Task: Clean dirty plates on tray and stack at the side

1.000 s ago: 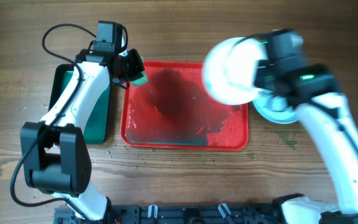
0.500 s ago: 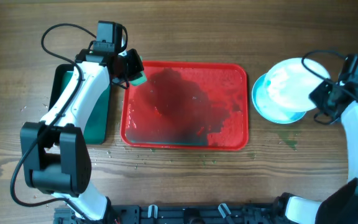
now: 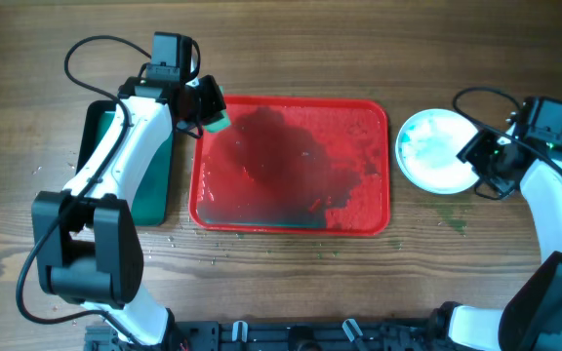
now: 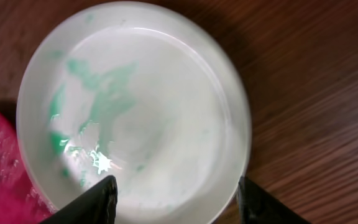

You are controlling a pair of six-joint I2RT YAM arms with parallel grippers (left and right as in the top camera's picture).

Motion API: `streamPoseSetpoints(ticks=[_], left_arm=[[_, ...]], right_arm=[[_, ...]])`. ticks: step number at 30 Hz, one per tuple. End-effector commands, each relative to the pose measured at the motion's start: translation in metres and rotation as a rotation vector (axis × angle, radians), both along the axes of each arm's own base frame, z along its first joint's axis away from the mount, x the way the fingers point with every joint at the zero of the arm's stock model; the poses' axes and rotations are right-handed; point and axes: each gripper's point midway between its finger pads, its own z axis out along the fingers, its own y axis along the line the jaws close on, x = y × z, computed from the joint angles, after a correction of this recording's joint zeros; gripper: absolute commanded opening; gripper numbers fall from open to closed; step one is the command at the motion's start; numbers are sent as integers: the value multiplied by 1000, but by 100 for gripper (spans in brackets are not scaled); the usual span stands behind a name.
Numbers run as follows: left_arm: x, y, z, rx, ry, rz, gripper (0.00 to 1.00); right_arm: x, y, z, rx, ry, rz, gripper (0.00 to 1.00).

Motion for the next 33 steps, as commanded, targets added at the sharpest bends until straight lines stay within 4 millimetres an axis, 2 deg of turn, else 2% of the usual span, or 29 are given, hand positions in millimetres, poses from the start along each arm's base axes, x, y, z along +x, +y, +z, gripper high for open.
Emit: streamPoseSetpoints(ticks=[1,3,5,6,8,11,14,15,19,20,21,23,24,27,30,31,33], left_arm=[[-12,26,14,56,7,43,4],[-24,51,19,116,38,103,4],[-41,87,18,202,103,218,4],[-52,107,14,250,148,268,4],[-64,135,6,314,203,340,4],[-71,163,-11,331,242,407,4],[-69,178,-25,324,226,450,4],[-67,182,-29,323,217,463,7],[-62,187,-34,321,198,476,37],[-61,187,-34,320,193,477,49],[-60,188,-33,320,189,478,57],[-58,188,-30,319,179,479,65],[-56,187,-22,317,164,480,68],[-50,182,22,312,84,478,70],[-47,172,80,296,-58,474,73],[-51,167,101,289,-117,469,100],[-58,159,133,276,-205,461,100]], right_arm=[[32,37,43,1,-108,215,75],[41,51,60,-33,-127,279,99],[49,69,75,-89,-142,335,99],[51,82,79,-97,-150,372,99],[50,101,78,-92,-152,421,100],[47,126,77,-87,-149,489,100],[46,137,77,-85,-150,518,99],[46,140,77,-84,-151,525,100],[45,140,77,-84,-150,527,99],[45,140,77,-84,-149,527,100],[45,140,77,-84,-149,528,99],[45,141,78,-91,-153,542,100],[47,141,78,-103,-160,565,99],[48,141,85,-109,-171,574,99],[54,142,105,-114,-199,572,100],[55,142,116,-115,-208,571,100],[54,142,141,-118,-236,571,99]])
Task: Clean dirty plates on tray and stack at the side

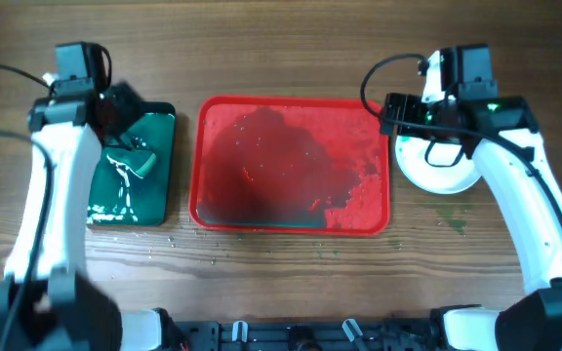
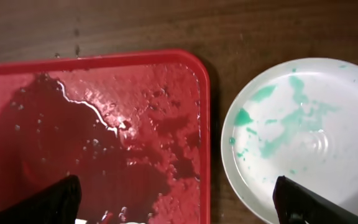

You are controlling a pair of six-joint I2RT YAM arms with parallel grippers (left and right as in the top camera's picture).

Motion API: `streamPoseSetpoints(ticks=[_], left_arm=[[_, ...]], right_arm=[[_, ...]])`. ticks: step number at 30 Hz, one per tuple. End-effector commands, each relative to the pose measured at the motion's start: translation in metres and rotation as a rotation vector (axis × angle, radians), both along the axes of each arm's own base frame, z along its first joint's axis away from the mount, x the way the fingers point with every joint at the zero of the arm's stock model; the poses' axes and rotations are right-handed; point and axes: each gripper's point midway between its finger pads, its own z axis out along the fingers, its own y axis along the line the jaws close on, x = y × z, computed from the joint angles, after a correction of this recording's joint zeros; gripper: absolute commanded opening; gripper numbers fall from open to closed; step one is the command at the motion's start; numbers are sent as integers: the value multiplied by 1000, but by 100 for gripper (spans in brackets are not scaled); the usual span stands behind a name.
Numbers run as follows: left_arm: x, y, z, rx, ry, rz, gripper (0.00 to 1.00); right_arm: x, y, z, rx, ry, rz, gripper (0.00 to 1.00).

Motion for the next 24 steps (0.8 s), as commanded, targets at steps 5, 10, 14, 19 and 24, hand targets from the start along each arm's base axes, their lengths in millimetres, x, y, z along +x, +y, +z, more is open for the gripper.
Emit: streamPoseSetpoints(ticks=[5,10,14,19,24], left_arm=[[-17,-12,96,40,-258,-24,100],[-16,-12,95,39,-254,-24,100],[-16,-12,95,39,-254,-24,100],[-16,-12,95,39,-254,-24,100],[-16,-12,95,39,-254,-24,100]], right_arm=[[-14,-2,115,-3,-197,16,100],[-73,-9,191,-32,-427,77,100],[-115,-13,230,83,-546,-40,100],[-136,-16,243,79,-608,-29,100],[-119,-14,232,61,-620,-10,100]])
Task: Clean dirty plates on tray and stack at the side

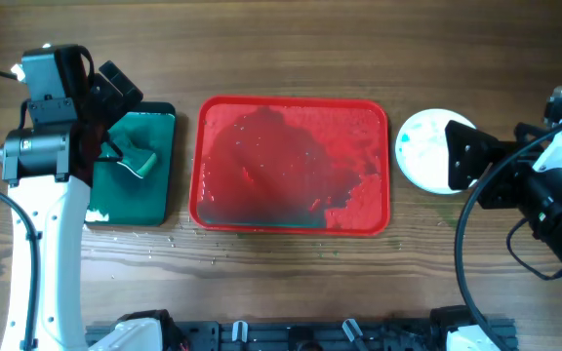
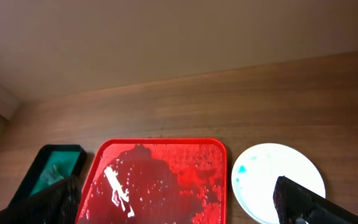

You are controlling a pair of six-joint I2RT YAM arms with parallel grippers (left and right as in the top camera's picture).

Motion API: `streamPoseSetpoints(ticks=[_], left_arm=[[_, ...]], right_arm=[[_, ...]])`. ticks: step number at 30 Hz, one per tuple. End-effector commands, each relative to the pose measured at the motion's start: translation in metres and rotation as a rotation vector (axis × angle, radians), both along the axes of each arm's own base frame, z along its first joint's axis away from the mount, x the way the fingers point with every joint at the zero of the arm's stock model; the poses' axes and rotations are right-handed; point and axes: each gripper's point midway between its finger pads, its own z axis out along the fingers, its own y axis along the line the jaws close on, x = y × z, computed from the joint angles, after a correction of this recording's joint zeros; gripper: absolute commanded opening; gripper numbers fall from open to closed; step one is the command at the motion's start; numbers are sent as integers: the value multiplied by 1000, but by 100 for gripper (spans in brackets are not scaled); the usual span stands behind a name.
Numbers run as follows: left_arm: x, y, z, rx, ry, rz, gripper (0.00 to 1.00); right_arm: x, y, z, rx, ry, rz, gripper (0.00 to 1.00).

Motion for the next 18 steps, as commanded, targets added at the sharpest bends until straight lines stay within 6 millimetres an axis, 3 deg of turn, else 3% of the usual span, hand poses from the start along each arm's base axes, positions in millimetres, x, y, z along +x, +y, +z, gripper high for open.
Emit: streamPoseSetpoints(ticks=[1,4,8,13,15,18], left_arm=[[1,2,2,13,-4,8,100],[1,2,2,13,-5,8,100],[1,2,2,13,-4,8,100],[1,2,2,13,-4,8,100],[1,2,2,13,-4,8,100],[1,2,2,13,-4,8,100]], right_arm=[[21,1,-13,-27,-25,6,100],[35,3,-33,-51,-100,19,100],[35,3,-81,-103,-273,40,100],[18,2,-170,-106,-363,40,100],[10,-1,-196,-111,-425,36,100],[4,3,-211,-101,-491,71,100]])
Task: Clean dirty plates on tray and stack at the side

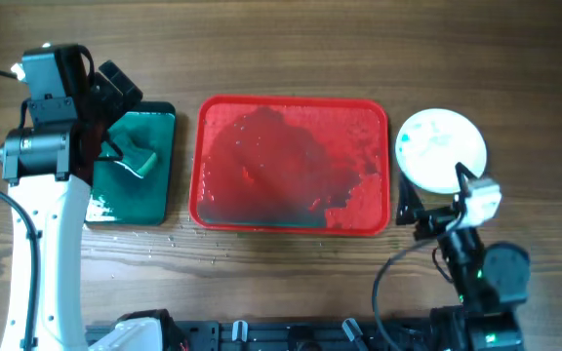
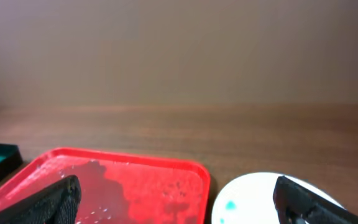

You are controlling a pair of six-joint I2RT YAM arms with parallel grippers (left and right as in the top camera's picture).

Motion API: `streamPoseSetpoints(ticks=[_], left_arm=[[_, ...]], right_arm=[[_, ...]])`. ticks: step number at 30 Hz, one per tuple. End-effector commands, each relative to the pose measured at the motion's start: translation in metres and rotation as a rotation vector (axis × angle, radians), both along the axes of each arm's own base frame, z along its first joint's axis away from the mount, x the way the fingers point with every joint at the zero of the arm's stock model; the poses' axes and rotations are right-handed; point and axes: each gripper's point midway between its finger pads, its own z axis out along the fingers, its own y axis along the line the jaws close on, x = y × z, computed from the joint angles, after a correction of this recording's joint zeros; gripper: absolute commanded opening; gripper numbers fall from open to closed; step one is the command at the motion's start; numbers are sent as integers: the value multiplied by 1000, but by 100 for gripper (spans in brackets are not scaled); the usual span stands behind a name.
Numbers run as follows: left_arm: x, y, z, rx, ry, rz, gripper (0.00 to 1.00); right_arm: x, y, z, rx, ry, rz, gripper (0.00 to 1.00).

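Note:
The red tray (image 1: pixel 291 100) lies mid-table, wet, with a dark puddle and no plate on it; its far rim (image 2: pixel 123 155) shows in the right wrist view. A white plate (image 1: pixel 441 146) smeared with green sits on the wood right of the tray and appears again as a white plate (image 2: pixel 260 196). My right gripper (image 1: pixel 435 195) hangs near the front edge just below the plate, open and empty (image 2: pixel 179 205). My left gripper (image 1: pixel 115 88) is raised over the green basin's far-left corner; its jaws are unclear from above.
A green basin (image 1: pixel 130 200) of water stands left of the tray, with a green sponge (image 1: pixel 142 161) lying in it. The basin's corner shows at the left edge. Water drops dot the wood in front of the tray.
My right arm has drawn back from the table's right side to the front edge below the plate, and its camera now looks level across the table. The left arm has not moved.
First my left gripper held the sponge at the tray's far-left corner and my right gripper stood open close over the plate. Then the sponge lay in the basin and the right gripper was above the tray's right edge. Later both arms were raised; now the right sits low in front.

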Motion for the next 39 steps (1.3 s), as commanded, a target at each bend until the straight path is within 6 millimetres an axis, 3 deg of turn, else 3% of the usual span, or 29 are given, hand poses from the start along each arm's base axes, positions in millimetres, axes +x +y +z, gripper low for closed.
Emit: streamPoseSetpoints(ticks=[1,8,33,39], left_arm=[[0,1,3,11,-8,5,100],[0,1,3,11,-8,5,100],[-6,-1,0,4,17,-7,100],[-18,-19,9,27,-170,-103,100]], right_arm=[[-6,8,-10,-16,-69,63,100],[-7,12,-27,-7,-77,88,100],[-6,12,-29,-7,-65,88,100],[-6,12,-29,-7,-65,88,100]])
